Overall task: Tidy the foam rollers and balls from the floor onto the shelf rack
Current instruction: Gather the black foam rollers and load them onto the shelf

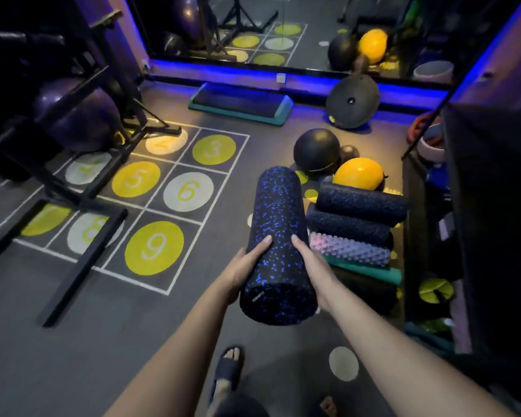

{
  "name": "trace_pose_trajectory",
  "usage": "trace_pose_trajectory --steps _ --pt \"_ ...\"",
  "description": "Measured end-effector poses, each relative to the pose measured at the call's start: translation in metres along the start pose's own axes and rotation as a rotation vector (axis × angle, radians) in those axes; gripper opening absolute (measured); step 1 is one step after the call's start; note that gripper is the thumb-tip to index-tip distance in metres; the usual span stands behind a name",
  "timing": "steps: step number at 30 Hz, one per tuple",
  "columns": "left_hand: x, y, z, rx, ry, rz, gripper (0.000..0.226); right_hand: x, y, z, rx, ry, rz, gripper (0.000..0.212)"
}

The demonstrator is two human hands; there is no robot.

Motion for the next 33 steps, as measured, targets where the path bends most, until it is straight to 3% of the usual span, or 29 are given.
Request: trace_pose_trajectory --steps 3,7,9,10,12,14,16,18,20,23,24,26,28,31,33 --pt "0.034 -0.024 -0.029 -0.148 -0.034 -0.01 0.055 -0.025 0.013 -0.011 0.207 0.113 -0.077 0.078" --pt "0.075 -0.065 -0.081 -0.311 -0.032 -0.154 0.065 -0.049 0.045 -0.026 0.486 0.116 -0.241 0.109" --pt "0.085 -0.091 -0.106 -0.428 0.035 -0.229 0.061 -0.053 0.062 -0.03 0.59 0.122 -0.335 0.112" --pt "0.085 -0.104 -0.118 -0.465 0.074 -0.259 0.064 -0.056 0.068 -0.027 0.645 0.124 -0.349 0.108" --pt "0.08 -0.133 -0.134 -0.535 0.153 -0.332 0.092 -0.057 0.082 -0.015 0.757 0.116 -0.382 0.094" --pt "0.065 -0.166 -0.146 -0.63 0.221 -0.405 0.097 -0.049 0.105 -0.003 0.892 0.106 -0.451 0.071" --pt "0.052 -0.205 -0.142 -0.684 0.305 -0.467 0.077 -0.035 0.136 0.005 1.001 0.092 -0.512 0.076" --pt "0.035 -0.246 -0.143 -0.754 0.341 -0.551 0.04 -0.012 0.175 0.008 1.116 0.105 -0.569 0.085" --pt "0.02 -0.288 -0.145 -0.825 0.374 -0.597 0.03 -0.008 0.209 0.017 1.205 0.091 -0.631 0.086" --pt "-0.001 -0.339 -0.17 -0.822 0.379 -0.663 0.082 -0.015 0.256 0.019 1.275 0.111 -0.714 0.066" --pt "-0.007 -0.351 -0.181 -0.805 0.396 -0.689 0.09 -0.017 0.27 0.015 1.29 0.114 -0.721 0.067" --pt "-0.016 -0.366 -0.2 -0.779 0.432 -0.722 0.085 -0.02 0.291 0.003 1.316 0.095 -0.744 0.073" --pt "-0.018 -0.379 -0.215 -0.753 0.513 -0.779 0.087 -0.024 0.31 -0.01 1.348 0.07 -0.687 0.053" --pt "-0.018 -0.399 -0.235 -0.702 0.58 -0.771 0.046 -0.028 0.329 -0.024 1.402 0.026 -0.663 0.042" --pt "-0.018 -0.417 -0.247 -0.677 0.58 -0.78 0.053 -0.033 0.338 -0.033 1.382 0.002 -0.705 0.041"
Point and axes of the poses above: each hand's wrist, its own z-axis away from the middle knuckle, its own y-axis out of the back of the hand, x = y × z, the point moved 1 cm from there along -z, towards the middle knuckle, and after that the axes turned 9 degrees about z, right-handed, at the moved point
